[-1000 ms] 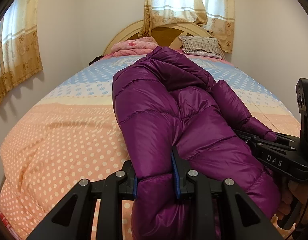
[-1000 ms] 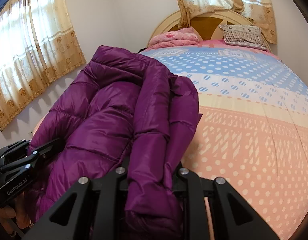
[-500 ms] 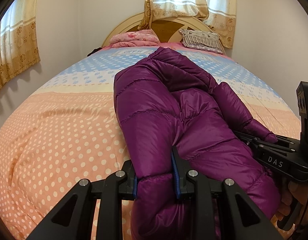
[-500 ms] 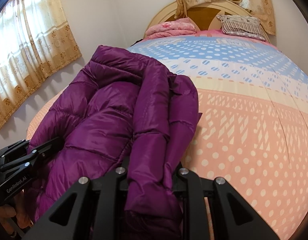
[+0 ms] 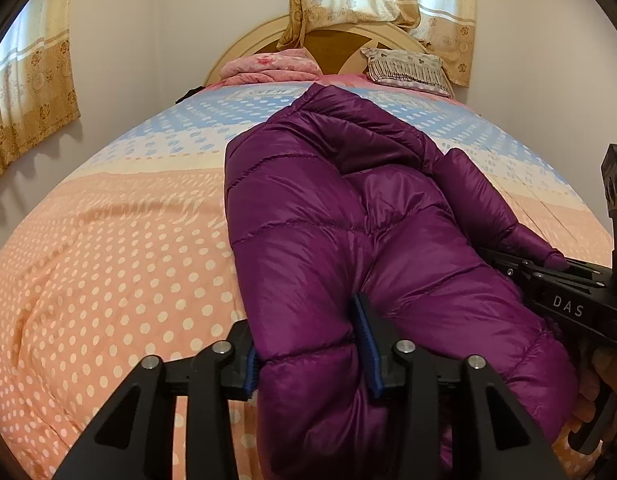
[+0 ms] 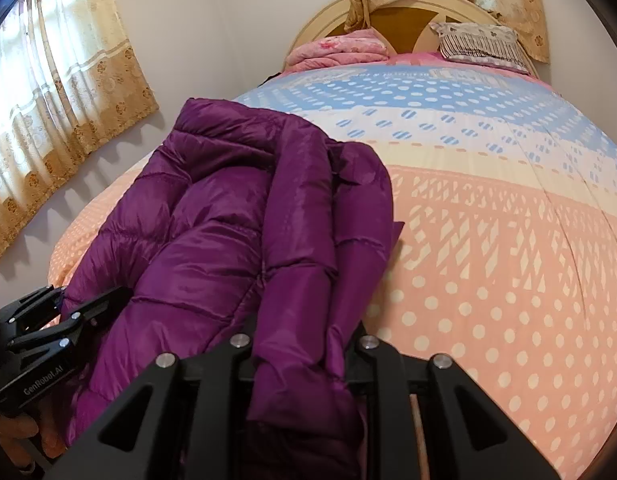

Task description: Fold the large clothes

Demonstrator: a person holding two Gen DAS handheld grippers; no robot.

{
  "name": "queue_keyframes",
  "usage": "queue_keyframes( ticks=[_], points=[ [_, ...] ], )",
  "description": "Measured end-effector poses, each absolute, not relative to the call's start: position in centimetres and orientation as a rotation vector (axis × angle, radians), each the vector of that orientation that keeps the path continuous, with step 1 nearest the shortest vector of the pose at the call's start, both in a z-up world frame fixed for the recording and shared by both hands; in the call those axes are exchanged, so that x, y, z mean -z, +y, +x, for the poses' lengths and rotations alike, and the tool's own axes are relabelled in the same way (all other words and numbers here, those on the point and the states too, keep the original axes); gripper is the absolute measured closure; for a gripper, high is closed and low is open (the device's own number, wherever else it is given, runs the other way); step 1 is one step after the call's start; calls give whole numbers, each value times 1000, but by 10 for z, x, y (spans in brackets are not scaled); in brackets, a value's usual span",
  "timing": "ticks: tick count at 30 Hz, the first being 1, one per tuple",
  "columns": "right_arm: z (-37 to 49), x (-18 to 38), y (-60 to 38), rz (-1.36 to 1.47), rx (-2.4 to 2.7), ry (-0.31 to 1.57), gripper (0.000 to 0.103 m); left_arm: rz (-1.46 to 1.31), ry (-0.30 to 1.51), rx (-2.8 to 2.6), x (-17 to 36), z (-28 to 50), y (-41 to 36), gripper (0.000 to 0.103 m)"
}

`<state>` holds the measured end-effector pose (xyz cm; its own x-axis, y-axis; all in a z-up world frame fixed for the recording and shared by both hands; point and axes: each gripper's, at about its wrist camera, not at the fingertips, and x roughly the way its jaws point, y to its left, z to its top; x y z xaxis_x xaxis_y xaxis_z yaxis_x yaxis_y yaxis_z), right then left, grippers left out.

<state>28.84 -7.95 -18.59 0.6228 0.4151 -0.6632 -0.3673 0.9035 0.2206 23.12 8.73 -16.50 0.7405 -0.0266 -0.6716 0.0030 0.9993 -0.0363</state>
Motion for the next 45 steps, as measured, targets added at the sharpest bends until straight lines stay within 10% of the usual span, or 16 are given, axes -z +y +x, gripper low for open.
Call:
queue_keyframes(
  ticks=[12, 23, 27, 45],
  points=[
    [287, 195, -82, 87, -444, 792, 72, -81, 732, -33, 179, 232, 97, 21],
    [289, 196, -82, 79, -417, 819, 64, -104, 727, -30, 180, 228, 95, 20],
    [285, 184, -87, 66, -364, 822, 45, -76, 737, -73, 165, 219, 95, 21],
    [141, 43, -115, 51, -275, 516, 21, -81, 384, -159, -6, 52, 91, 21]
  ],
)
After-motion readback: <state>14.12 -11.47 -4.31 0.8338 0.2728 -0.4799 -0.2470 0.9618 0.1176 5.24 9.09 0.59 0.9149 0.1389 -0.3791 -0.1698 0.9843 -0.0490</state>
